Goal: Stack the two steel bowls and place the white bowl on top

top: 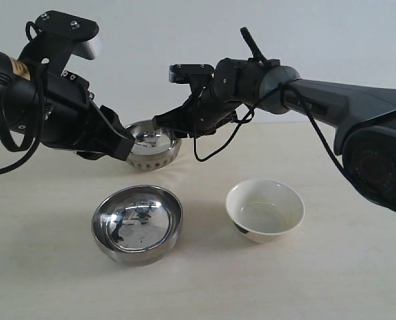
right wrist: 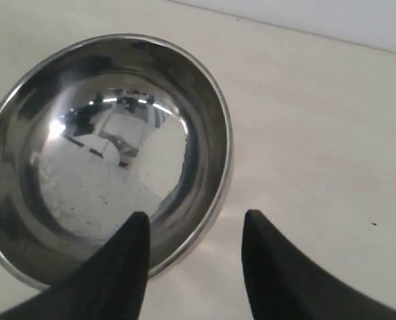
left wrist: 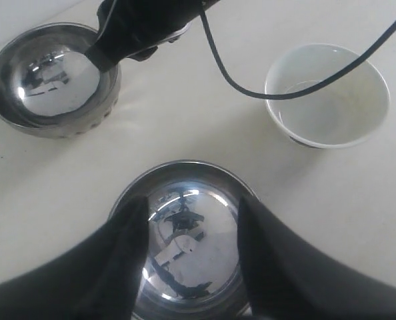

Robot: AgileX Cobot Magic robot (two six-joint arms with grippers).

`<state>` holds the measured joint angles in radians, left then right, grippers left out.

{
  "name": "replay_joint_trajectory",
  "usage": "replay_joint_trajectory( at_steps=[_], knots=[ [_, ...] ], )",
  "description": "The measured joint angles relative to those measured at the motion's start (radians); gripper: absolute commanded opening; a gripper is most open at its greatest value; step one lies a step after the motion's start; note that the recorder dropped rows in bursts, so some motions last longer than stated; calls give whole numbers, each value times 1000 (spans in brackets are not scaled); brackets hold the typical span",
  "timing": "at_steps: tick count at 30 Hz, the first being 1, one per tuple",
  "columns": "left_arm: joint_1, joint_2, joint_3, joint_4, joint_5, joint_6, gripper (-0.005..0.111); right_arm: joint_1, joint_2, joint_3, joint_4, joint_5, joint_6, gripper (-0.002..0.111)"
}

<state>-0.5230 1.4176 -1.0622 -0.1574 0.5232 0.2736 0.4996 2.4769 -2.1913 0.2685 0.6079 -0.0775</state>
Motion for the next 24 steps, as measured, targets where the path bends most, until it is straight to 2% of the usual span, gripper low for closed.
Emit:
replay_joint_trajectory(
  at_steps=[16,18,22,24],
  knots=[
    [0,20,0,0,22,0,41,0,36,-2,4,3,6,39],
    [0,36,0,0,25,0,41,0,46,-2,8,3,6,32],
    [0,41,0,4,25,0,41,0,50,-2,10,3,-9,3],
    [0,41,0,11,25,0,41,0,50,-2,12,1,-24,0]
  ],
)
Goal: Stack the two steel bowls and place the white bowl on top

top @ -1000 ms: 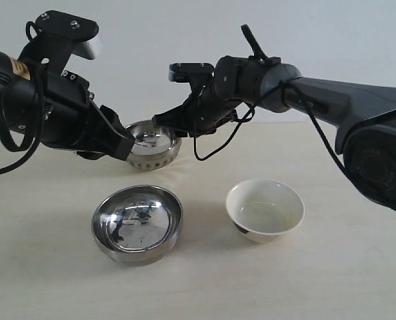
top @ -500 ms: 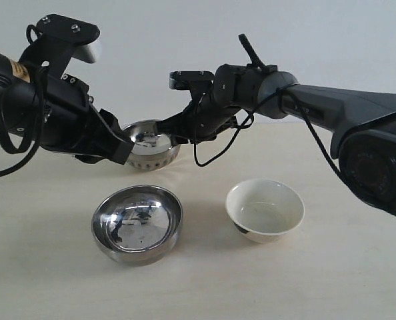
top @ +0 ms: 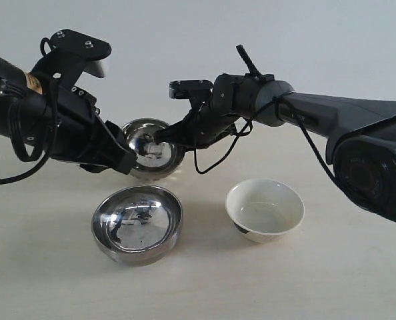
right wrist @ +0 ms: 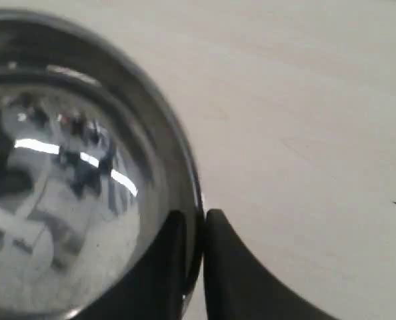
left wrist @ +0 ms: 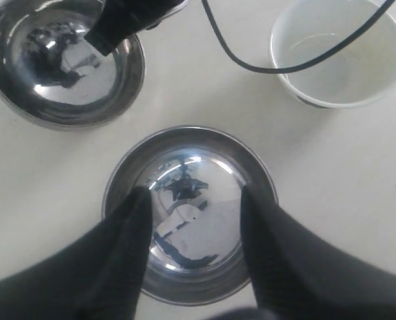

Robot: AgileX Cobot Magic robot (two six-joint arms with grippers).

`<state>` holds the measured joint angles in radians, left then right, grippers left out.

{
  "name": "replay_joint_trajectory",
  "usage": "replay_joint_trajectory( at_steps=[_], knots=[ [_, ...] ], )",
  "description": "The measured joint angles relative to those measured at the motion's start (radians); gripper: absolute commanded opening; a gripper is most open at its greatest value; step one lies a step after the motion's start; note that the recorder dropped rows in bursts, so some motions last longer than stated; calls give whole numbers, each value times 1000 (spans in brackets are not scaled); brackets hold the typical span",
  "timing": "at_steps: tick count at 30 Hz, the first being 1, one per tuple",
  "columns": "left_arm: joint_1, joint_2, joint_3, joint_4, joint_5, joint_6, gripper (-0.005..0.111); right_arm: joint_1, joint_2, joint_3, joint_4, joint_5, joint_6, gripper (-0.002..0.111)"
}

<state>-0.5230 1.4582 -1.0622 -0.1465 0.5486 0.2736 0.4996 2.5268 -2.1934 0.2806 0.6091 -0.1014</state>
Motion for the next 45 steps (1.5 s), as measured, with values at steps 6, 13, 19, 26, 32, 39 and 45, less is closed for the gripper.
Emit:
replay_joint_trajectory(
  at_steps=[6,13,19,26,32,39,45],
  knots=[
    [0,0,0,21,0,0,41,0,0,0,8,0,-14,0],
    [0,0,0,39,0,0,41,0,0,0,10,-1,-14,0],
    [0,0,0,45,0,0,41,0,-17,0,13,4,-18,0],
    [0,0,0,49,0,0,41,0,-33,0,13,28,-26,0],
    [0,0,0,49,0,0,41,0,-41,0,11,66,-34,0],
    [0,0,0,51,0,0,41,0,-104,0,5,88,-36,0],
    [6,0,0,65,12,0,41,0,-137,0,2,135,-36,0]
  ],
)
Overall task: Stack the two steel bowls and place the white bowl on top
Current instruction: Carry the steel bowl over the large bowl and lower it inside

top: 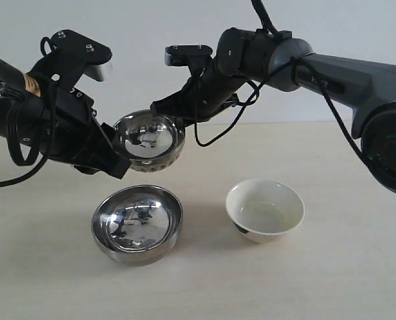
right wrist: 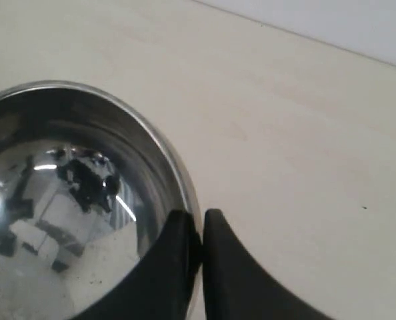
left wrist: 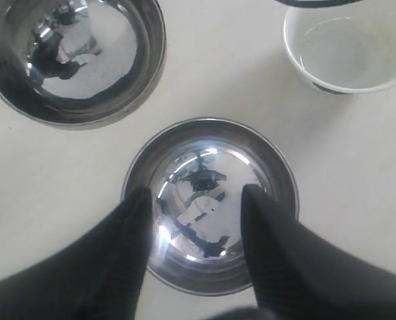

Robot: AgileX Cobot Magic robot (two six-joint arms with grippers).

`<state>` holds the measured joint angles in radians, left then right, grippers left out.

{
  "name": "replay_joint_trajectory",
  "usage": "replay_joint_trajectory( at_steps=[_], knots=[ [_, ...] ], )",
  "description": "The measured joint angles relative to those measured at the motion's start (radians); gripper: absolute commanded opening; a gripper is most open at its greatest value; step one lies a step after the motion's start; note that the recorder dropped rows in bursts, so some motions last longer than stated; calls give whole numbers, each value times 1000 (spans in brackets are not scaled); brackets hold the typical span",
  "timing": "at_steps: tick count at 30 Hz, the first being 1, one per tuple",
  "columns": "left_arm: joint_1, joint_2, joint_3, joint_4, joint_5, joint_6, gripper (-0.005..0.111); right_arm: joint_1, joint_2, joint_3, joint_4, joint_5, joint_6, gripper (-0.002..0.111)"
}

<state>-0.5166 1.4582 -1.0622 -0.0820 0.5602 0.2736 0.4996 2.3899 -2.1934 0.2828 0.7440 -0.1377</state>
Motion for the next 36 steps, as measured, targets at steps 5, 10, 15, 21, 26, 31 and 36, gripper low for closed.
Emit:
replay_joint_trajectory(
  at_steps=[5,10,15,21,26,31,36],
  knots=[
    [67,0,0,6,5,-19,41,0,-28,0,-2,74,0,0],
    [151,0,0,10,4,-52,41,-12,-62,0,0,149,0,0],
    [167,0,0,11,-9,-55,41,-20,-96,0,11,172,0,0],
    [168,0,0,11,-11,-55,41,-20,-139,0,68,259,-35,0],
    [168,0,0,11,-13,-55,41,-20,-141,0,101,323,-48,0],
    [168,0,0,11,-15,-55,41,-18,-141,0,127,358,-62,0],
    [168,0,0,11,-15,-55,41,-10,-143,0,143,363,-64,0]
  ],
)
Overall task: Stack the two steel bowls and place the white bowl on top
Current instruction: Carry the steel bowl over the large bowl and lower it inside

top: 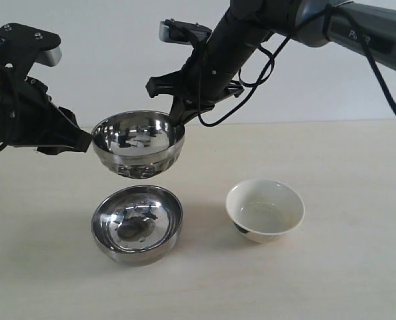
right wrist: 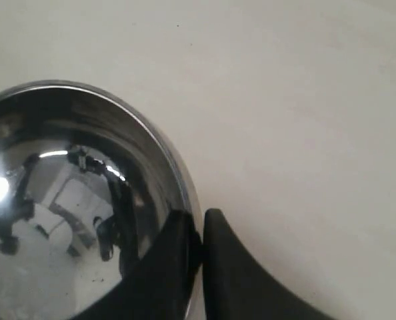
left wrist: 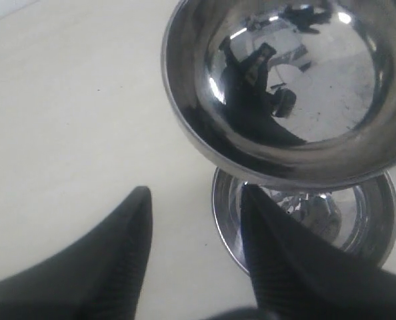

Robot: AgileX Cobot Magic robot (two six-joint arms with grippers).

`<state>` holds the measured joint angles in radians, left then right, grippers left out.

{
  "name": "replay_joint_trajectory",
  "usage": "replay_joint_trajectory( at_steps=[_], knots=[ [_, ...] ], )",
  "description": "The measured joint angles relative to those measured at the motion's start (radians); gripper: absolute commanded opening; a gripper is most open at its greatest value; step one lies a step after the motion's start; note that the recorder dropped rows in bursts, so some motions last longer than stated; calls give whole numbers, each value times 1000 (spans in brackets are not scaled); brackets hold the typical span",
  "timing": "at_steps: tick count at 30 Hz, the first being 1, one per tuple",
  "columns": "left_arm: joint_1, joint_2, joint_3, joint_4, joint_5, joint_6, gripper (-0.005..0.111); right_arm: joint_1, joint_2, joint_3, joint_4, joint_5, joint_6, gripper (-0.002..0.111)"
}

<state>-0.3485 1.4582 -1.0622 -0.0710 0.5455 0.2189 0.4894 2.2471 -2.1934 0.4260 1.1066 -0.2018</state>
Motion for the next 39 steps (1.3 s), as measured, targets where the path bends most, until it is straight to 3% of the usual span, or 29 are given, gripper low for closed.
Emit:
replay_joint_trajectory(
  at_steps=[13,29,39],
  knots=[
    [0,0,0,0,-2,0,41,0,-53,12,-13,38,19,0],
    [0,0,0,0,-2,-8,41,42,-252,436,9,-172,-7,0],
    [0,0,0,0,-2,-23,41,104,-219,498,30,-252,-7,0]
  ],
)
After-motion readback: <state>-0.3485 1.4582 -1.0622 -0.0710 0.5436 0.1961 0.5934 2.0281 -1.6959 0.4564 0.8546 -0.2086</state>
